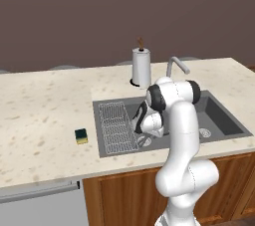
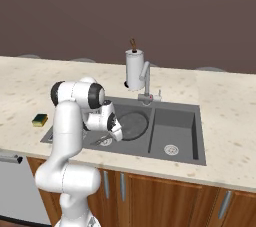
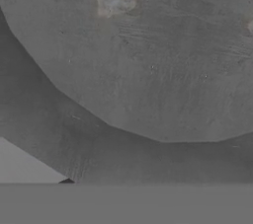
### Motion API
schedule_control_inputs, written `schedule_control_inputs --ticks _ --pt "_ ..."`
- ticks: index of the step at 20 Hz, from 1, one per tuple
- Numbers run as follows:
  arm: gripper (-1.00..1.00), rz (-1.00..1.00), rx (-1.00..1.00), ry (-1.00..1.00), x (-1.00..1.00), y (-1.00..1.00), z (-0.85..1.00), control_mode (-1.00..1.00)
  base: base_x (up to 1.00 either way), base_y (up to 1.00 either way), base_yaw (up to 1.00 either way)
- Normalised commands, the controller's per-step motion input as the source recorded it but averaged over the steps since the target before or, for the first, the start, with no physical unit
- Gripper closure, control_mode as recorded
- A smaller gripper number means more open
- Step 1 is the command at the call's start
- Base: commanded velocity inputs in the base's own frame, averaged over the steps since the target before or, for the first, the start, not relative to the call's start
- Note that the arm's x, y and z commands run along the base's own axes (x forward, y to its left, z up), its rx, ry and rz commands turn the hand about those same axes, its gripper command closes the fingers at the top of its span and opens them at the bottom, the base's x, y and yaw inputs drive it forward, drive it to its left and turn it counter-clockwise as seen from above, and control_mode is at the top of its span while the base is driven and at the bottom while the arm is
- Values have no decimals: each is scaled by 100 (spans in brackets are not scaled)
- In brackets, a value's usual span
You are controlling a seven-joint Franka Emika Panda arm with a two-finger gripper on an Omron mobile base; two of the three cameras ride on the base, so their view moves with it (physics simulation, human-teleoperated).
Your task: Pick the pan and sponge and place them into the sink. Then turn on the water.
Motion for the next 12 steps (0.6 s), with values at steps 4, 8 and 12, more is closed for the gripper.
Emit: schedule_control_inputs --ticks 4,8,12 --pt "-100 0 0 0 4 0 -30 -100 0 0 0" --pt "-100 0 8 0 0 0 0 -100 0 0 0" --pt "-100 0 11 0 0 0 0 -100 0 0 0"
